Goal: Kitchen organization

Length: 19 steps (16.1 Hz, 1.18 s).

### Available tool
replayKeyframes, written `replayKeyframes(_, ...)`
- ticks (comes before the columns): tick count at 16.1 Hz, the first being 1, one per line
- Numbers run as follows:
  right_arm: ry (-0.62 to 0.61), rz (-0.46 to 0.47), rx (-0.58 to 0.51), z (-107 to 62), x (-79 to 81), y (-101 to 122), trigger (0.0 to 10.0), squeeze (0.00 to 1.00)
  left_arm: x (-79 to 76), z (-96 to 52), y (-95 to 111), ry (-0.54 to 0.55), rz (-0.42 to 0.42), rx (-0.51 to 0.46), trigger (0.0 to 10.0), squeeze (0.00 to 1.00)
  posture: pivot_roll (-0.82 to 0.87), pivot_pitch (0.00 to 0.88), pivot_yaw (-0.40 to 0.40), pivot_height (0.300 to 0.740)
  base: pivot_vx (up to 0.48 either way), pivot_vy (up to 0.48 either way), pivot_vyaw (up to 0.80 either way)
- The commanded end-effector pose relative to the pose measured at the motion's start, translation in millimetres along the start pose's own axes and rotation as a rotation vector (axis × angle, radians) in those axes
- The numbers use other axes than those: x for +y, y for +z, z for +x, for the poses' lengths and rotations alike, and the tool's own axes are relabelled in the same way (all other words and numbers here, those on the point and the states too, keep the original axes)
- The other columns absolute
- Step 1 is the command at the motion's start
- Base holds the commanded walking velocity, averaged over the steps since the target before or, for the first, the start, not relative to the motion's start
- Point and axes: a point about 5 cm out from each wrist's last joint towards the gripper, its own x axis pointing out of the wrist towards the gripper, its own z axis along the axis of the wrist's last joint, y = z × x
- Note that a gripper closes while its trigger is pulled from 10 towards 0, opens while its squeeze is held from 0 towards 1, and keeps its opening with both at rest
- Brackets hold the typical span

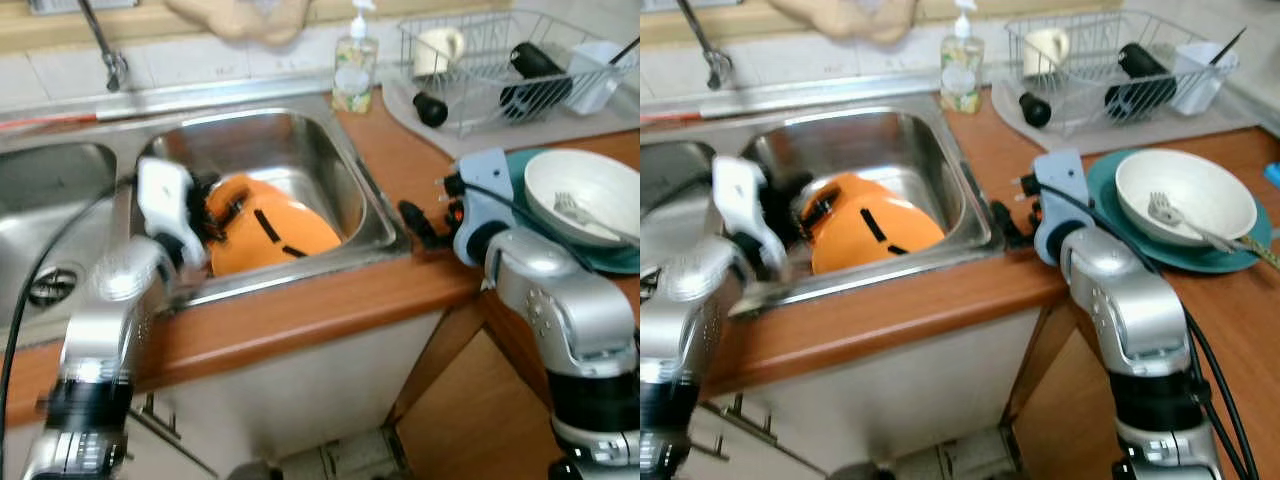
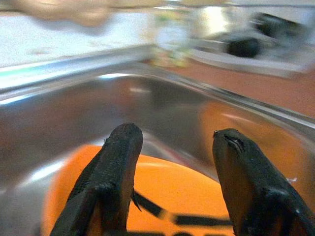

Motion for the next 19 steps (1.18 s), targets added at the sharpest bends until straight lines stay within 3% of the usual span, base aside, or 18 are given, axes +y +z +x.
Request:
replayKeyframes(1,-0.057,-0.005,-0.02,2.9,-5.6,6,10.0,1.0,-6.7,-3.6,8,-0.064,0.024,-0.012,10.0,0.0,-0.03,0.0,0.046,0.74,0.0,0.0,0.0)
replayKeyframes(2,-0.097,-0.009,-0.024,5.3,-10.1,7,10.0,0.82,-13.6,-8.0,7,-0.117,0.017,-0.004,10.0,1.0,-0.03,0.0,0.043,0.74,0.0,0.0,0.0)
replayKeyframes(3,-0.129,-0.014,-0.014,7.1,-14.2,8,10.0,0.0,-19.2,-11.4,6,-0.157,0.016,0.003,10.0,1.0,-0.03,0.0,0.042,0.74,0.0,0.0,0.0)
replayKeyframes(5,-0.192,-0.016,0.023,10.4,-24.4,5,10.0,0.0,-27.2,-16.3,5,-0.204,0.035,0.006,10.0,0.99,-0.03,0.0,0.038,0.74,0.0,0.0,0.0)
replayKeyframes(6,-0.21,-0.017,0.03,11.5,-28.2,4,10.0,0.0,-31.3,-19.3,5,-0.231,0.023,0.011,10.0,0.2,-0.03,0.0,0.038,0.74,0.0,0.0,0.0)
replayKeyframes(7,-0.22,-0.015,0.038,12.1,-30.7,4,10.0,0.0,-34.0,-20.9,4,-0.249,0.019,0.017,10.0,0.0,-0.03,0.0,0.038,0.74,0.0,0.0,0.0)
replayKeyframes(14,-0.295,-0.006,0.129,18.1,-48.9,-9,10.0,0.0,-55.9,-31.5,-1,-0.436,-0.019,0.084,10.0,0.0,-0.03,0.0,0.036,0.74,0.0,0.0,0.0)
replayKeyframes(19,-0.235,0.045,0.206,21.8,-52.7,-16,10.0,0.0,-57.4,-33.1,-1,-0.449,-0.021,0.094,10.0,0.0,-0.03,0.0,0.034,0.74,0.0,0.0,0.0)
